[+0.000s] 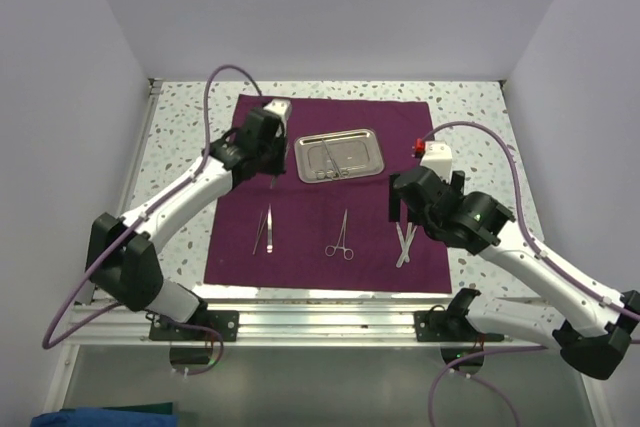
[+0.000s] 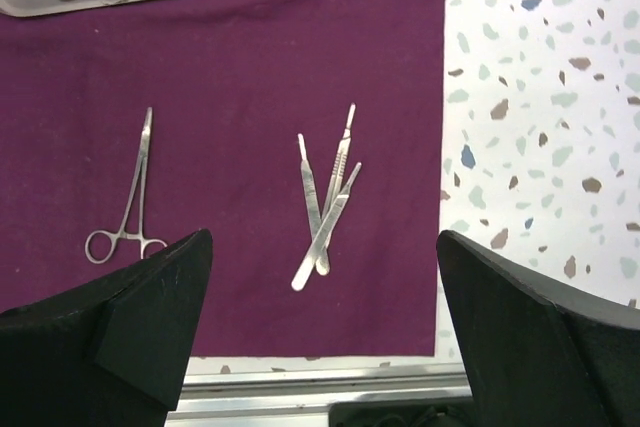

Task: Open and lay out the surgical kit
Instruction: Place the medical item in the surgical kit, then move the container from the surgical kit.

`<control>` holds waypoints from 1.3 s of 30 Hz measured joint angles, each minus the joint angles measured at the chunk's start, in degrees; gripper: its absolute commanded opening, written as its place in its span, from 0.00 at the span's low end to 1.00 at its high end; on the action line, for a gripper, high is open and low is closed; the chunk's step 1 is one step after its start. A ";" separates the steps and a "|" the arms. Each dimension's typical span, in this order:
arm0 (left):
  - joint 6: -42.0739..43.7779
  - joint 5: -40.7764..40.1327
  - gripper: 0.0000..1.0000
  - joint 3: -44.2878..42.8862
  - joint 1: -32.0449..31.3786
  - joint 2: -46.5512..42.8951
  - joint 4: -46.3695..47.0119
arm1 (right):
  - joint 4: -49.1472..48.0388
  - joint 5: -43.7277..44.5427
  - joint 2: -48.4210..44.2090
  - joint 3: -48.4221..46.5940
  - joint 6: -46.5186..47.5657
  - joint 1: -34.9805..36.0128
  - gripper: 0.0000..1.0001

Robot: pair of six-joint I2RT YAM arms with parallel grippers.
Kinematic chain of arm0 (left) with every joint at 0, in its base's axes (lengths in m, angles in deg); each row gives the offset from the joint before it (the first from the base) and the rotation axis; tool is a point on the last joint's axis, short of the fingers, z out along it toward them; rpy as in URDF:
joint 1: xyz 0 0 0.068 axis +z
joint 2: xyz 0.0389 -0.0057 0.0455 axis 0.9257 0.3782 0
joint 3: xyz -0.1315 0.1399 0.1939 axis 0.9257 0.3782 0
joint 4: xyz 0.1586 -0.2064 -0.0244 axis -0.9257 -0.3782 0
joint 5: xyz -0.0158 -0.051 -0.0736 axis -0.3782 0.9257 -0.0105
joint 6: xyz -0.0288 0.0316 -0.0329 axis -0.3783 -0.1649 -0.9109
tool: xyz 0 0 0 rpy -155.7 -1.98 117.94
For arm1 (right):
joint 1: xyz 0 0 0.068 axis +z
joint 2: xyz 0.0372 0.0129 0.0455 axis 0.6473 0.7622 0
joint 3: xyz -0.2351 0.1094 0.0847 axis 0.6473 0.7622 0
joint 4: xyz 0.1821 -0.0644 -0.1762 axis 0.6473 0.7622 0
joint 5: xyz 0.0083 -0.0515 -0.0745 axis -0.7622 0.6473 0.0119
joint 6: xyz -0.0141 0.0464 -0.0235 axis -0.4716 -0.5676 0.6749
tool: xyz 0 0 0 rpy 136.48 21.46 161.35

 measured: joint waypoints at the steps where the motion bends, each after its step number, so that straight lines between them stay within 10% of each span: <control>1: -1.01 -0.07 0.00 4.46 -0.04 -2.49 -0.52 | -1.05 -0.22 0.70 -0.24 1.18 -0.13 0.98; 12: -9.14 0.07 0.00 23.58 -1.33 -12.24 -3.93 | -10.25 -12.98 20.31 -18.80 11.32 -10.54 0.98; 17: -10.86 -0.31 0.58 25.64 -1.33 -11.10 -3.96 | -12.17 -19.39 30.93 -30.47 12.74 -13.31 0.98; 21: -11.58 -0.70 0.78 26.60 -1.33 -10.91 -4.11 | -12.79 -25.40 40.13 -36.63 12.63 -15.52 0.98; 39: -11.58 -0.22 0.78 26.18 -1.33 -16.96 -6.97 | -7.82 -32.63 80.26 -66.82 13.49 -16.96 0.90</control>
